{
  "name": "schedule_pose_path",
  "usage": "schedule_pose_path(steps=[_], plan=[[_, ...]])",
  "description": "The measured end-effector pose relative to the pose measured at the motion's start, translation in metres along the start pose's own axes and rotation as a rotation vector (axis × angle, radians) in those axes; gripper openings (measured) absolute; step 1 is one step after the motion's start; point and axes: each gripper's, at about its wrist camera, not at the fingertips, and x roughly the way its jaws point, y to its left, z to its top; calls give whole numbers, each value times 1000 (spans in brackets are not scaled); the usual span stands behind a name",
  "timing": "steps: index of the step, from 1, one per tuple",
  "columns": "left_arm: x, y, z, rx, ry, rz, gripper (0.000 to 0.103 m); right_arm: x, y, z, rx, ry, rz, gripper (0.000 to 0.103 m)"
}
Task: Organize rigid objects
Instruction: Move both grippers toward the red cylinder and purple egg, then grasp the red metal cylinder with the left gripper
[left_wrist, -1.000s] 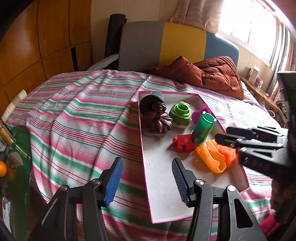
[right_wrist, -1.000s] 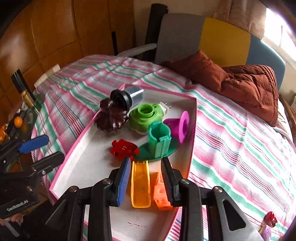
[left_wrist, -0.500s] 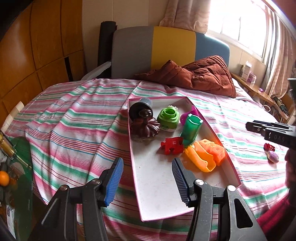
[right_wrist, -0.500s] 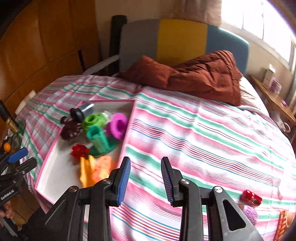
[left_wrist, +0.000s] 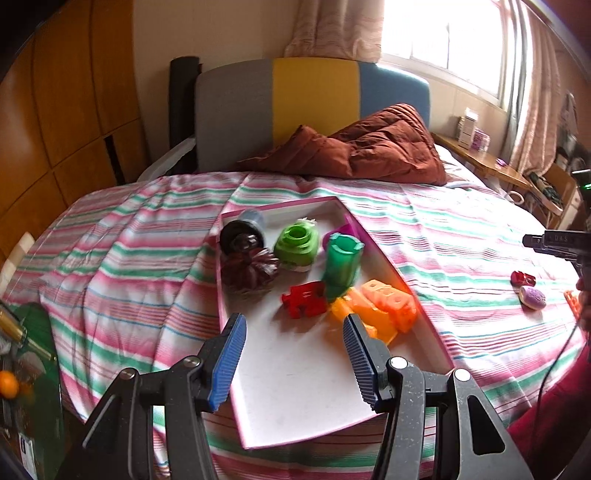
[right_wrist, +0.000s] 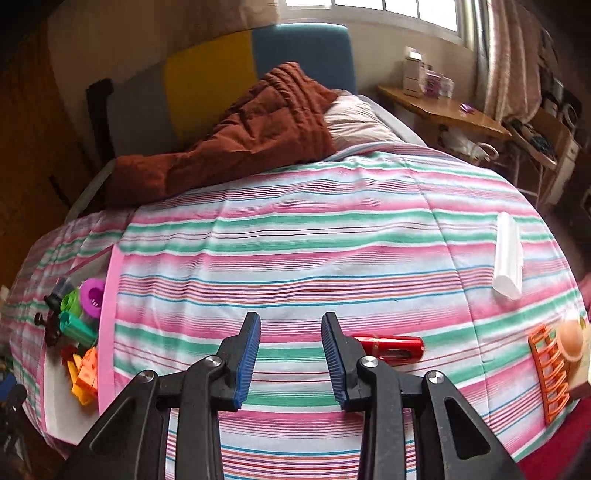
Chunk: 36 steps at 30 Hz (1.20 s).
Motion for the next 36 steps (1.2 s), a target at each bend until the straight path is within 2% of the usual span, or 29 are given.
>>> schedule_pose_path(steps=[3,7,11,25,29,31,32,33,36], plan=[[2,-12,4,27,3,-15,56,2,-34,-1,123,4,-25,34],[6,-31,10,65,9,-43,56,7,-76,-9,340,10,2,34],[14,-59,18,121,19,-85,56,1,-100,-14,505,-37,41,34],[71,-182,42,299,134,-317,56,-18,-129,-25,699,-149,87,40],[95,-223,53,303,234,-408,56,-18,-131,-25,713,-154,108,40],[103,-244,58,302,264,-450,62,-20,-133,-26,733,-168,117,40],[107,-255,61,296,277,-472,71,-22,-136,-28,747,-181,120,40],[111,-266,64,287,294,-496,75,-25,-138,-29,761,-197,120,41],[124,-298,72,260,357,-562,77,-32,-146,-33,799,-249,137,46]])
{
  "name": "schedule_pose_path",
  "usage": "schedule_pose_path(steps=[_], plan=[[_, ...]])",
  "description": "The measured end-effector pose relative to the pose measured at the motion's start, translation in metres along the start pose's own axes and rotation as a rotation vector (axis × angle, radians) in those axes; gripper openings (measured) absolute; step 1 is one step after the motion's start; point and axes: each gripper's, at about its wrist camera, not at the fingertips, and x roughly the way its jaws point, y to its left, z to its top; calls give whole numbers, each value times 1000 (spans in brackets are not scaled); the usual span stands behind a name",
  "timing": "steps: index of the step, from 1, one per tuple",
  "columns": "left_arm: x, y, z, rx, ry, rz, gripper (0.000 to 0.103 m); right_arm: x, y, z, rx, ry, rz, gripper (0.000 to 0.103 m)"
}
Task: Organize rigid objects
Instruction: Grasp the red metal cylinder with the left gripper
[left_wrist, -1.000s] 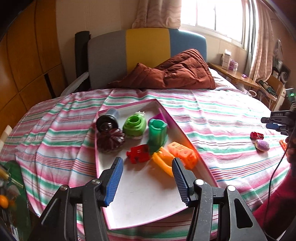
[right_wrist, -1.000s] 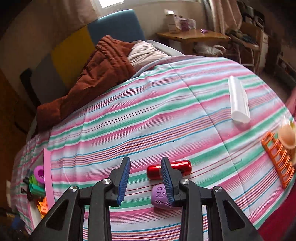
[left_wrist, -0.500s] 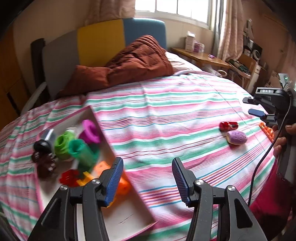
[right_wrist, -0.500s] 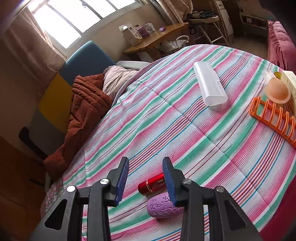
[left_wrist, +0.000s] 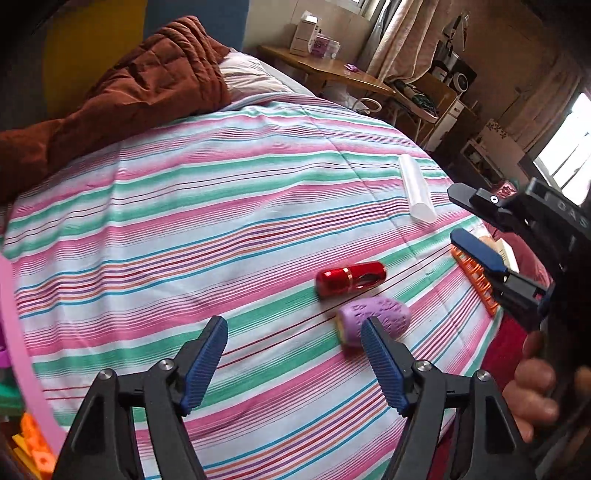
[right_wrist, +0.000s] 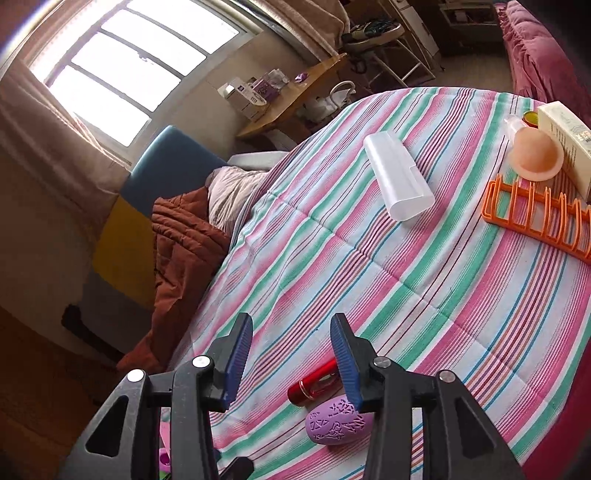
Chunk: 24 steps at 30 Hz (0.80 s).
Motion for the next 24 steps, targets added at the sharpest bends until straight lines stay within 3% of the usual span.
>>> schedule_pose_path(steps=[9,17,24], plan=[[62,-35,44,-19,132,-23,78,0,-5,3,35,20,85,47],[96,-42,50,-70,231,18,79,-1,-9,4,61,27,123,47],[81,-31,37,-27,156,53,73,1,-8,3,56,33,118,47]])
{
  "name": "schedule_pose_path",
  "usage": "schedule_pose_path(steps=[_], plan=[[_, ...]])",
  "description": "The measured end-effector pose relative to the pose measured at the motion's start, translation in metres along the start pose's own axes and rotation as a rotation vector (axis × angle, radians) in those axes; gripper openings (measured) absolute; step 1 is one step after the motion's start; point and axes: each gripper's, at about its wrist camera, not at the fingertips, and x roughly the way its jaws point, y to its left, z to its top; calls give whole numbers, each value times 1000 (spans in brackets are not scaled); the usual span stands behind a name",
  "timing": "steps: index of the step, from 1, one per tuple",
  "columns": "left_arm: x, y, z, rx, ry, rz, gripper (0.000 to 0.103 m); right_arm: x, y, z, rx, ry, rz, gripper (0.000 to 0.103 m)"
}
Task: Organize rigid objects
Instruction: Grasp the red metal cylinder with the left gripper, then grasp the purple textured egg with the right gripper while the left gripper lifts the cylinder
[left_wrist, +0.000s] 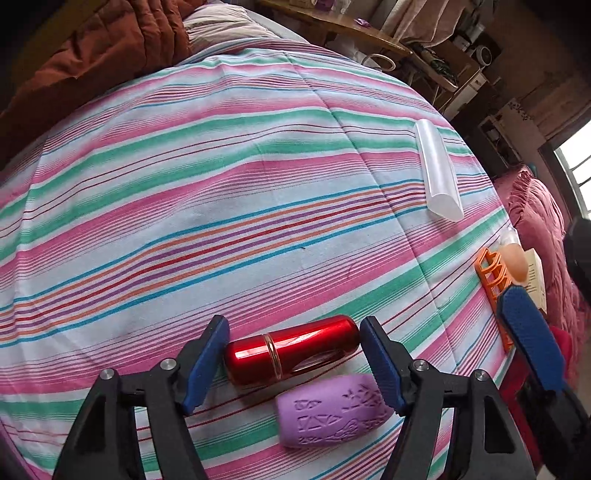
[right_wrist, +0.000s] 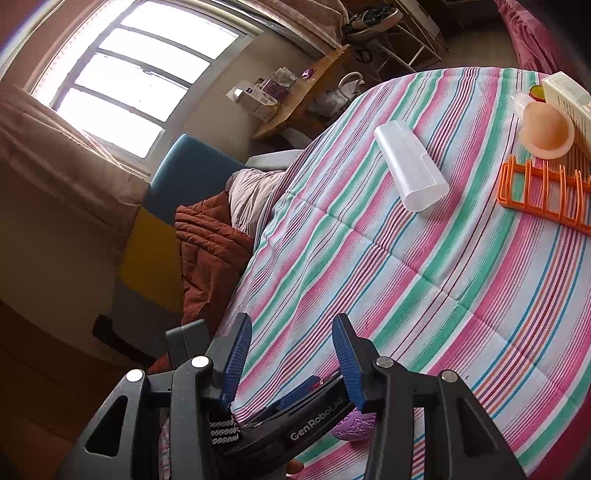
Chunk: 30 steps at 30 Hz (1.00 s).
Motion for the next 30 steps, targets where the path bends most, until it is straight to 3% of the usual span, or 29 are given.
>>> schedule_pose_path(steps=[5,11,16,18,21,27,30], plan=[[-21,43,-26,-35,-48,51,73,12,3,-3,-20,63,-29,47],[-54,88,-74,-77,-104,111,73,40,7,-14,-93,181,-235,47],[-72,91,-117,-34,-153,138,73,65,11,-29,-193,272,-390,60],[-77,89,-132,-11,-166,144,73,73,13,-35,-236,310,-414,61],[-82,87,-146,1,-175,140,73,85,14,-47,-306,374,-478,72],[-94,95,-165,-11,-184,119,73,100,24,-75,-483,442,-581,76],[-97,95,-172,-4,-193,121,73,105,27,-84,-563,459,-618,72]])
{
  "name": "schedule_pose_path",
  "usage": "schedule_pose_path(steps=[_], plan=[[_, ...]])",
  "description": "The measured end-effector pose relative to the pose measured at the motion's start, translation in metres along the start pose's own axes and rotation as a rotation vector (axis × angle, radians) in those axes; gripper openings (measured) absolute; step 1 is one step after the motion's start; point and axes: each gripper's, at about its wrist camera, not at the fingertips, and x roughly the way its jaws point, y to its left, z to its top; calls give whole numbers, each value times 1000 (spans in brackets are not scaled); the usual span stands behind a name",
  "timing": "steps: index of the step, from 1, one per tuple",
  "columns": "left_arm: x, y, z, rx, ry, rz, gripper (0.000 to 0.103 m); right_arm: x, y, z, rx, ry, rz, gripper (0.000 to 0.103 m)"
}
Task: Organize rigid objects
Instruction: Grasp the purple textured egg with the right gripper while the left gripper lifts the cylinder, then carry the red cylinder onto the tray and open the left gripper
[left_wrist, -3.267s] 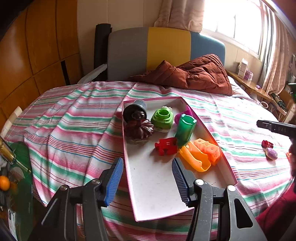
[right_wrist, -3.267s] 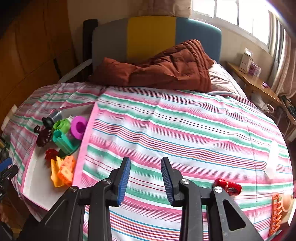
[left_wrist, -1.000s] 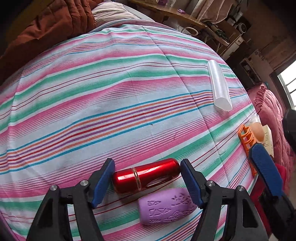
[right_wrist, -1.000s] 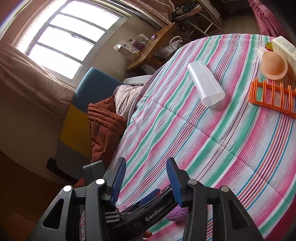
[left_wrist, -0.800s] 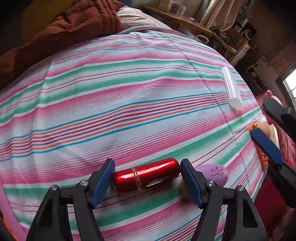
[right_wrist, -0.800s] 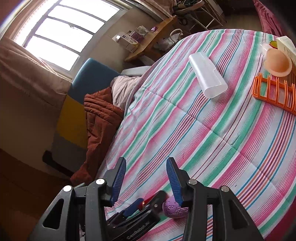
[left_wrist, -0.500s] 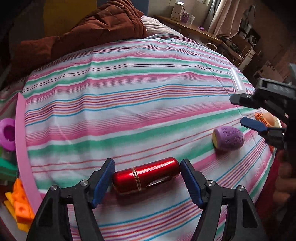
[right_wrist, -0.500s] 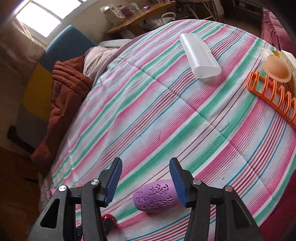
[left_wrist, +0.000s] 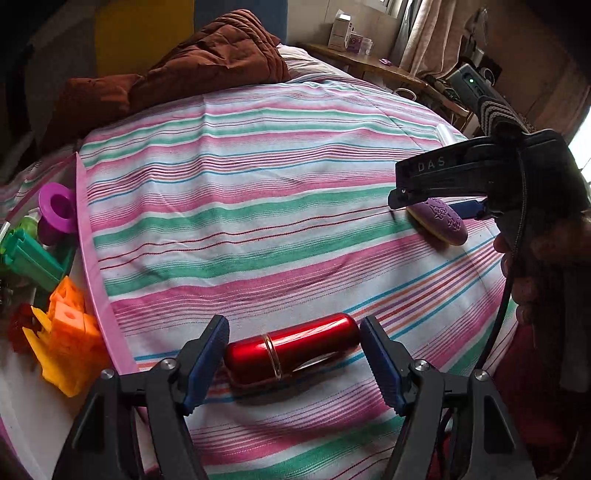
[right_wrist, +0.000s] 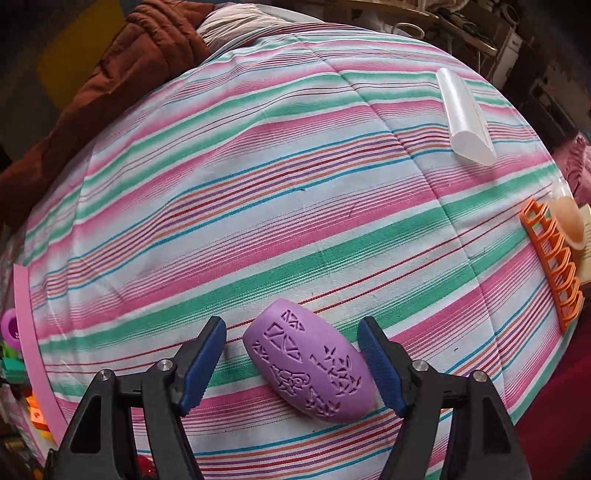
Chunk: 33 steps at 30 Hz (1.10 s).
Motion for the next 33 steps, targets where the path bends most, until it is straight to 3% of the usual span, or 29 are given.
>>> schedule_pose_path(steps=[2,9,13,20,22,25,33], plan=[[0,1,-2,-10,-5,-13,73,-2,6,-2,-44,-26,-34,44],[-1,-1,-10,20,-40,-4,73,-1,29,-15,-189,-9,103,44],[-3,1,-13,26,-54,-3,73,0,39,-22,-253,-15,59,47],[-6,4,-15,31,-69,-2,73,0,35,-29,-266,-20,67,55],[-7,5,-15,23,-67,-8,73,0,34,-29,-259,-16,72,55],[-14,5,-16,24,-83,-9,73,-2,29,-33,-264,-26,39,44],[-46,9,-15,23,-153,-35,73,-2,37,-43,-321,-40,12,44]])
